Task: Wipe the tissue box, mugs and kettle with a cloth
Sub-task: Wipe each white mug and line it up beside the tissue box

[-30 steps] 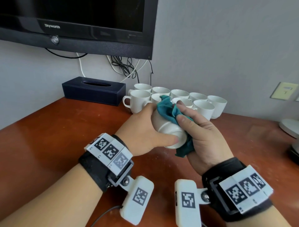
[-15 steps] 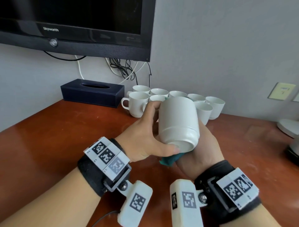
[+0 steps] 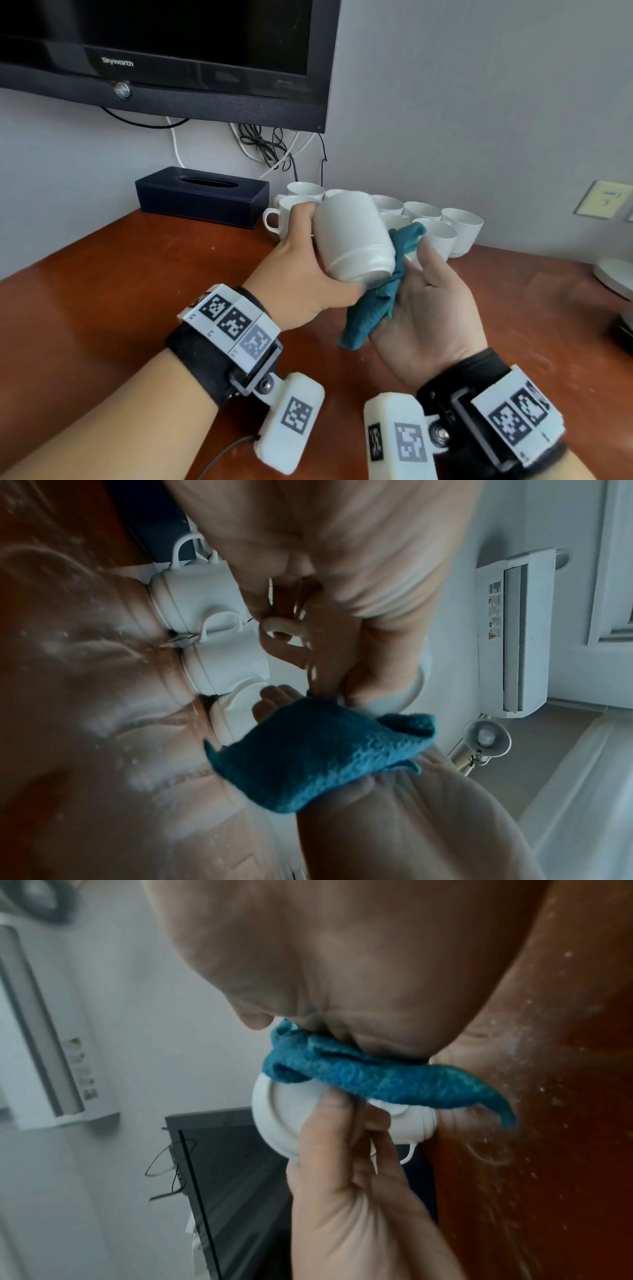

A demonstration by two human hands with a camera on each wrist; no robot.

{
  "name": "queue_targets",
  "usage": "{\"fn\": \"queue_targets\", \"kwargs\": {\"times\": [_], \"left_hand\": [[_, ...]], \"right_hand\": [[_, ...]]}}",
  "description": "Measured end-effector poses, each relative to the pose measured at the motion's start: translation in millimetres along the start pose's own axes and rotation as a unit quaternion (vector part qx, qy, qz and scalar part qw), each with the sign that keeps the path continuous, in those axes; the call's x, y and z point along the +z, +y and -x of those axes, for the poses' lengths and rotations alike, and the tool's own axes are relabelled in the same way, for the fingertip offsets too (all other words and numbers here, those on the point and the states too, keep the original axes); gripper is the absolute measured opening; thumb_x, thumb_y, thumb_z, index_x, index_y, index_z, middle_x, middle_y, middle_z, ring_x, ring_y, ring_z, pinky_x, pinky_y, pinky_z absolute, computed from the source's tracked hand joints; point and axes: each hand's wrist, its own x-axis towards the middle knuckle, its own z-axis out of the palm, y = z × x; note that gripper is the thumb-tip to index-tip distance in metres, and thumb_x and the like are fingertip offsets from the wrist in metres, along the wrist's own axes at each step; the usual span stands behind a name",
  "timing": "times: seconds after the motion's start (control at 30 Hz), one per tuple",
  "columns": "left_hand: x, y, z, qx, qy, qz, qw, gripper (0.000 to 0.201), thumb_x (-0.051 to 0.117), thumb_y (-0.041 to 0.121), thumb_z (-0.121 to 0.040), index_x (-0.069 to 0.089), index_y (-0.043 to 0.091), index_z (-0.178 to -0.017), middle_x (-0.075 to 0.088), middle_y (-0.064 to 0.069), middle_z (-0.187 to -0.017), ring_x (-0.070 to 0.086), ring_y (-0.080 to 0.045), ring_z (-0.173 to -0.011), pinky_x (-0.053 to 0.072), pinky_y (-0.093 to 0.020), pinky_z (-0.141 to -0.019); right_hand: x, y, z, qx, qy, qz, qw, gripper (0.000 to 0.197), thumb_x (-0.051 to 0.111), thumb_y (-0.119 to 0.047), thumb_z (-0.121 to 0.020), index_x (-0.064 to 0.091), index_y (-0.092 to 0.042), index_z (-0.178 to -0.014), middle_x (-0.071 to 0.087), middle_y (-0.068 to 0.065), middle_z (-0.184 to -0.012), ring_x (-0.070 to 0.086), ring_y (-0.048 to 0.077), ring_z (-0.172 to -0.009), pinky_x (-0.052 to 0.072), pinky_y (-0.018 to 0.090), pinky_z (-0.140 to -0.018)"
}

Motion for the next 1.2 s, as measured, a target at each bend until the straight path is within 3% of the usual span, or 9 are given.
{"fn": "queue_targets", "kwargs": {"times": [0.13, 0.37, 0.5, 0.6, 0.73, 0.87, 0.97, 1.1, 1.2], "left_hand": [[1, -2, 0, -0.028, -0.006, -0.013, 0.999, 0.098, 0.093, 0.049, -0.065, 0.028, 0.040, -0.137, 0.052, 0.007, -0.124, 0.058, -0.016, -0.107, 0.051, -0.035, -0.082], [-1, -1, -1, 0.002, -0.040, 0.015, 0.999, 0.098, 0.054, 0.100, -0.061, 0.034, 0.041, -0.137, 0.059, 0.013, -0.120, 0.065, -0.011, -0.104, 0.057, -0.038, -0.084], [-1, 3, 2, -0.004, -0.056, 0.102, 0.993, 0.055, 0.055, 0.068, -0.089, 0.041, 0.050, -0.140, 0.064, 0.021, -0.116, 0.070, -0.002, -0.095, 0.058, -0.022, -0.079], [1, 1, 0, -0.039, -0.074, 0.174, 0.981, 0.073, 0.074, 0.066, -0.084, 0.038, 0.056, -0.148, 0.059, 0.026, -0.133, 0.067, 0.001, -0.109, 0.055, -0.025, -0.094], [2, 11, 4, -0.104, -0.108, 0.288, 0.946, 0.069, 0.085, 0.042, -0.081, 0.051, 0.049, -0.140, 0.071, 0.006, -0.102, 0.067, -0.020, -0.074, 0.053, -0.029, -0.057], [0, 12, 3, -0.104, -0.058, 0.258, 0.959, 0.057, 0.082, 0.042, -0.077, 0.058, 0.043, -0.128, 0.069, -0.006, -0.098, 0.063, -0.023, -0.063, 0.049, -0.029, -0.049], [1, 5, 0, -0.102, 0.005, 0.209, 0.972, 0.052, 0.085, 0.042, -0.082, 0.056, 0.044, -0.125, 0.072, -0.006, -0.105, 0.066, -0.023, -0.058, 0.052, -0.026, -0.051], [0, 2, -3, -0.122, 0.020, 0.200, 0.972, 0.051, 0.083, 0.050, -0.082, 0.054, 0.045, -0.124, 0.074, 0.010, -0.089, 0.069, -0.022, -0.059, 0.053, -0.029, -0.054], [-1, 4, -4, -0.133, 0.005, 0.236, 0.963, 0.054, 0.086, 0.054, -0.078, 0.057, 0.043, -0.122, 0.075, 0.012, -0.089, 0.070, -0.026, -0.065, 0.053, -0.032, -0.054]], "right_hand": [[5, 4, -4, -0.045, 0.014, 0.041, 0.998, 0.057, 0.033, -0.052, -0.107, 0.054, -0.017, -0.147, 0.065, 0.012, -0.141, 0.060, 0.032, -0.133, 0.047, 0.045, -0.107], [-1, 3, -13, -0.093, 0.076, 0.013, 0.993, 0.044, 0.048, -0.046, -0.106, 0.068, -0.017, -0.132, 0.071, 0.011, -0.131, 0.058, 0.034, -0.135, 0.029, 0.051, -0.125], [-8, 0, -18, -0.127, 0.118, 0.009, 0.985, 0.044, 0.051, -0.044, -0.104, 0.069, -0.015, -0.133, 0.071, 0.010, -0.132, 0.064, 0.031, -0.127, 0.045, 0.053, -0.114], [-9, -5, -14, -0.106, 0.106, 0.031, 0.988, 0.044, 0.048, -0.045, -0.106, 0.070, -0.016, -0.130, 0.072, 0.012, -0.129, 0.070, 0.033, -0.117, 0.055, 0.050, -0.098], [-6, -2, -9, -0.070, 0.105, 0.107, 0.986, 0.045, 0.060, -0.057, -0.095, 0.077, -0.025, -0.123, 0.061, 0.008, -0.117, 0.052, 0.028, -0.079, 0.038, 0.026, -0.053], [-3, 1, -11, -0.077, 0.064, 0.124, 0.987, 0.041, 0.059, -0.051, -0.090, 0.079, -0.025, -0.115, 0.055, 0.010, -0.114, 0.039, 0.034, -0.085, 0.025, 0.035, -0.063], [0, 2, -11, -0.095, -0.021, 0.091, 0.991, 0.049, 0.037, -0.024, -0.099, 0.065, -0.022, -0.139, 0.066, 0.006, -0.134, 0.059, 0.028, -0.103, 0.043, 0.034, -0.073], [-3, 2, -8, -0.095, -0.113, 0.121, 0.982, 0.080, 0.039, 0.002, -0.073, 0.051, -0.017, -0.150, 0.064, 0.013, -0.140, 0.069, 0.019, -0.100, 0.057, 0.028, -0.076], [-6, 1, -7, -0.113, -0.134, 0.190, 0.966, 0.075, 0.044, 0.012, -0.084, 0.050, -0.022, -0.151, 0.066, 0.012, -0.134, 0.067, 0.026, -0.110, 0.057, 0.037, -0.091]]}}
